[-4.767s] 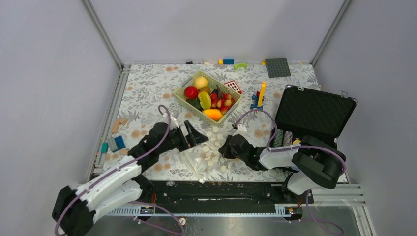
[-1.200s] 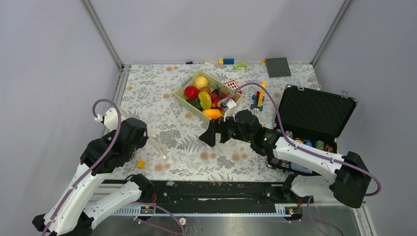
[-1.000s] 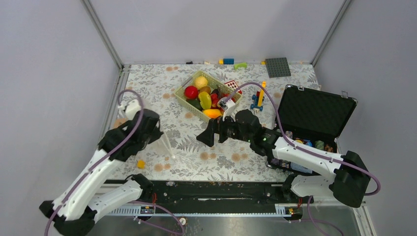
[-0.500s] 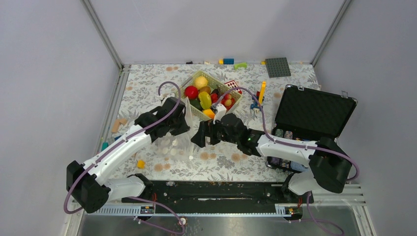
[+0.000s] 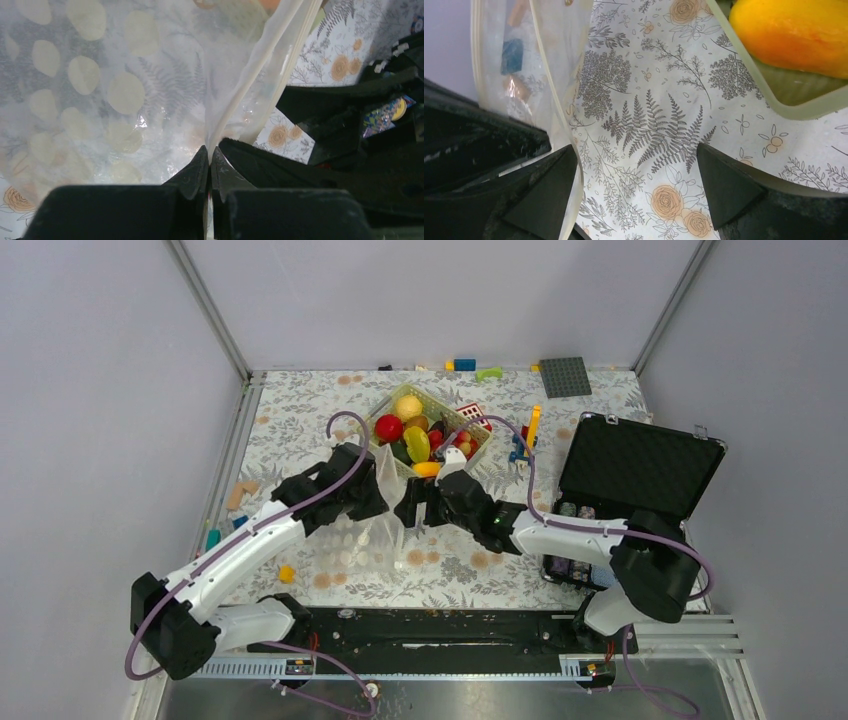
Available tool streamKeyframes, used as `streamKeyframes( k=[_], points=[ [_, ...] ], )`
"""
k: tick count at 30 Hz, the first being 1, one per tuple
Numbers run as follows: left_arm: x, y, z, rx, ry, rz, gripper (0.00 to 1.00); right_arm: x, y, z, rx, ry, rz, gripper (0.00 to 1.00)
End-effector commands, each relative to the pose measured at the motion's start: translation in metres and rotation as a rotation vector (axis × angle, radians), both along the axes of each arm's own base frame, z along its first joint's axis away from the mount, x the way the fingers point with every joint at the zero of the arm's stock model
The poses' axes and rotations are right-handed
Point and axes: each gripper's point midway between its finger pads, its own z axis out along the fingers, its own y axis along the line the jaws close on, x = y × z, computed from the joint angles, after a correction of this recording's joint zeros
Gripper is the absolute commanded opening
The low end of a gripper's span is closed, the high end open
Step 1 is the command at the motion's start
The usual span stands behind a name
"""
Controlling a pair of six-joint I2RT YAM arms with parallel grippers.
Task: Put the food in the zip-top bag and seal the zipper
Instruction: Open the zipper of the food storage bag.
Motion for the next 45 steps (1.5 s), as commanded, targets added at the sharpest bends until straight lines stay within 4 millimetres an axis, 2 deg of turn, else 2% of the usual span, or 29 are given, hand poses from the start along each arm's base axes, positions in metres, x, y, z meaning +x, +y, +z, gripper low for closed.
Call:
streamKeyframes(
  k=[1, 5, 8, 11, 13, 15, 17, 23, 27, 29, 33, 35, 37, 39, 40, 41, 43, 45],
  points=[
    [-0.012, -0.011, 0.018, -0.053, -0.038, -0.107, 0.00, 0.014, 0.018, 0.026, 0.023, -0.058, -0.001, 0.94],
    [-0.020, 0.005, 0.019, 0.029, -0.013, -0.099, 0.00, 0.009, 0.043, 0.036, 0.078, -0.038, 0.080, 0.80],
    [-0.022, 0.015, 0.028, 0.062, -0.034, -0.090, 0.00, 0.002, 0.060, 0.039, 0.111, -0.015, 0.142, 0.62],
    [-0.021, 0.030, 0.044, 0.105, -0.073, -0.051, 0.00, 0.001, 0.059, 0.031, 0.095, 0.005, 0.142, 0.37],
    [-0.021, 0.049, 0.053, 0.167, -0.096, -0.002, 0.00, -0.002, 0.053, 0.025, 0.076, 0.016, 0.137, 0.20],
    [-0.019, 0.071, 0.062, 0.251, -0.118, 0.065, 0.00, -0.004, 0.044, 0.019, 0.046, 0.021, 0.127, 0.11],
    [-0.019, 0.095, 0.071, 0.344, -0.135, 0.133, 0.00, -0.006, 0.035, 0.015, 0.008, 0.020, 0.120, 0.09],
    [-0.025, 0.158, 0.098, 0.600, -0.171, 0.314, 0.00, -0.008, 0.001, 0.001, -0.186, -0.019, 0.127, 0.06],
    [-0.028, 0.174, 0.100, 0.654, -0.182, 0.382, 0.00, 0.001, -0.026, -0.005, -0.287, -0.047, 0.082, 0.06],
    [-0.028, 0.174, 0.098, 0.654, -0.183, 0.394, 0.00, 0.003, -0.031, -0.005, -0.300, -0.051, 0.082, 0.07],
    [-0.023, 0.163, 0.090, 0.611, -0.181, 0.362, 0.00, 0.010, -0.031, -0.005, -0.313, -0.057, 0.091, 0.08],
    [-0.016, 0.135, 0.078, 0.506, -0.185, 0.254, 0.00, 0.009, -0.023, -0.001, -0.297, -0.057, 0.127, 0.09],
    [-0.012, 0.098, 0.071, 0.347, -0.211, 0.122, 0.00, 0.008, -0.011, 0.008, -0.270, -0.065, 0.174, 0.14],
    [-0.007, 0.069, 0.073, 0.209, -0.248, 0.054, 0.00, 0.008, 0.000, 0.020, -0.240, -0.081, 0.212, 0.20],
    [-0.006, 0.065, 0.073, 0.187, -0.256, 0.047, 0.00, 0.008, 0.005, 0.026, -0.227, -0.092, 0.231, 0.26],
    [-0.005, 0.065, 0.073, 0.186, -0.259, 0.057, 0.00, 0.011, 0.010, 0.035, -0.211, -0.107, 0.240, 0.40],
    [-0.003, 0.072, 0.076, 0.209, -0.264, 0.091, 0.00, 0.008, 0.019, 0.049, -0.182, -0.133, 0.289, 0.60],
    [-0.002, 0.078, 0.078, 0.235, -0.260, 0.120, 0.00, 0.004, 0.028, 0.066, -0.134, -0.153, 0.328, 0.69]
  ],
)
